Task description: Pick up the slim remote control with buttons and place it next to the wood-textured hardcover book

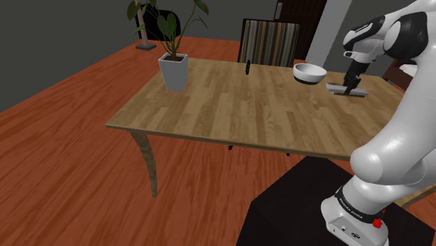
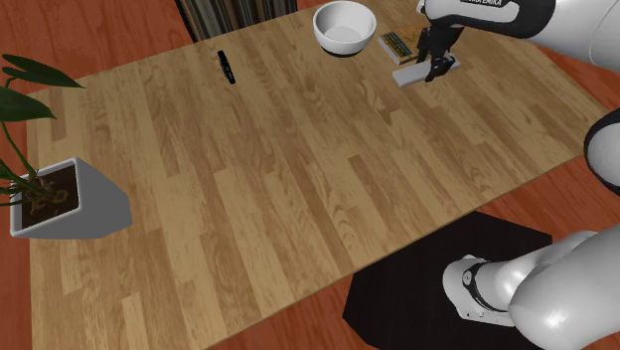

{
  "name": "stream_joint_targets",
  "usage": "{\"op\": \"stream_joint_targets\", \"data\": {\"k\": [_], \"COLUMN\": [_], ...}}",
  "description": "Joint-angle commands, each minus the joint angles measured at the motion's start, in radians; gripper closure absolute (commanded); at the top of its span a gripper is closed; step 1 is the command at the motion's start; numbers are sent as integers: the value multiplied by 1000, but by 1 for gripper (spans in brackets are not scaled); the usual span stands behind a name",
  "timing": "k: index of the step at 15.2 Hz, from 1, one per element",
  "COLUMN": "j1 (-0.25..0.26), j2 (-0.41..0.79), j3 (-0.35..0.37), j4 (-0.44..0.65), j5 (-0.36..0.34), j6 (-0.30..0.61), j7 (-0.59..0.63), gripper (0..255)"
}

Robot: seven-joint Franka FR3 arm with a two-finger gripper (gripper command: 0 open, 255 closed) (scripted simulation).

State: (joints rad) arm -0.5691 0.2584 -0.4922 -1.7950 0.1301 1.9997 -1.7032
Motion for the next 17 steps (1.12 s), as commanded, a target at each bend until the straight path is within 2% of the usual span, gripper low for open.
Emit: {"op": "stream_joint_targets", "data": {"k": [1, 3, 17], "j1": [-40, -77, -89], "j2": [37, 69, 144], "j3": [-13, -21, 0], "j4": [47, 89, -4], "j5": [20, 37, 85], "j6": [-16, -30, 128], "j7": [-57, -102, -132], "gripper": [255, 255, 255]}}
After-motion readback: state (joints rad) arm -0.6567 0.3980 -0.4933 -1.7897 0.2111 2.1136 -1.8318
